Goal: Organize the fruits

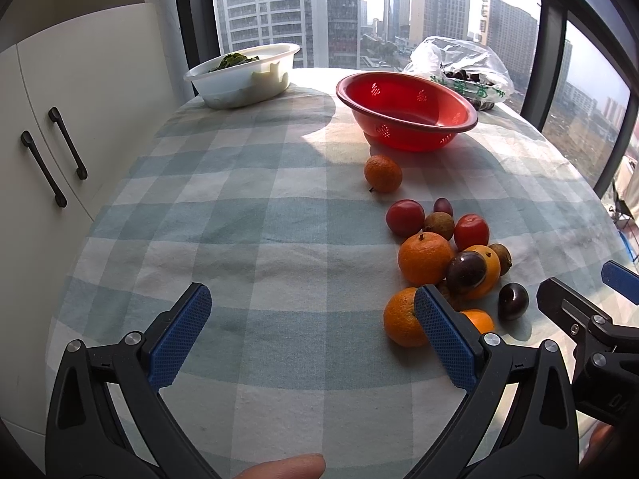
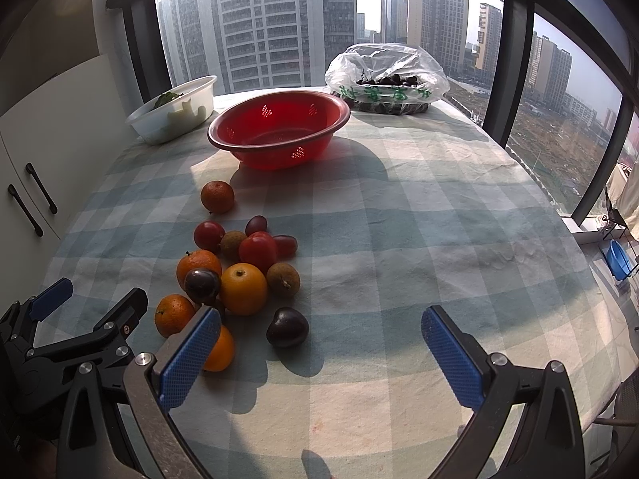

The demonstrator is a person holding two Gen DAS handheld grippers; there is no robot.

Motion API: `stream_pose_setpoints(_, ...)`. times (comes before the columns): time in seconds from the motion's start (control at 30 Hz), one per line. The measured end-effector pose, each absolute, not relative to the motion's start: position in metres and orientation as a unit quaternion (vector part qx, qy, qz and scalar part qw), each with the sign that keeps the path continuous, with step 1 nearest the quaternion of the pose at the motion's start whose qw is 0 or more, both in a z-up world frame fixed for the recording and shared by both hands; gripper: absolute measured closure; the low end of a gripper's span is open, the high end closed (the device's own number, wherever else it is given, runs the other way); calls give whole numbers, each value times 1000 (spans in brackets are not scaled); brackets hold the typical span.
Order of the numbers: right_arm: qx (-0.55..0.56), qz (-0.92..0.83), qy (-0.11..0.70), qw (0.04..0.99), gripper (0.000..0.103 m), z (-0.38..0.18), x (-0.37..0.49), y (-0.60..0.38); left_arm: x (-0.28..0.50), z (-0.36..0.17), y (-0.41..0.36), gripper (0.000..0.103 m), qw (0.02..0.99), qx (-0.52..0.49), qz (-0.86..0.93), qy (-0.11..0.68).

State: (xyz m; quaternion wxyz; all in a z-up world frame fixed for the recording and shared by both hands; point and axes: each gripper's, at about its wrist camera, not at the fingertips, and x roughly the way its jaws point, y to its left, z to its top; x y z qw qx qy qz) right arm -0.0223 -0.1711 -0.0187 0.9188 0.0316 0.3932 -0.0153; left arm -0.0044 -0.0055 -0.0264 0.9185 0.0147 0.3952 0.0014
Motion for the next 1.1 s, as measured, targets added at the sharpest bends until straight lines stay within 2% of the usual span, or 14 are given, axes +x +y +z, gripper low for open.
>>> stream_pose_setpoints(0.7, 32, -12, 399, 916, 0, -23, -20, -171, -2, -26, -4, 0, 916, 10, -7, 402)
stream_pose_setpoints(0.93, 55, 55, 375, 924, 0, -25, -29, -182, -2, -25, 8, 0, 911, -17, -106, 398)
stream_pose_setpoints(1.1, 66, 87, 381, 918, 1, -36, -32, -192, -11, -34, 5, 0, 905, 63, -126, 401)
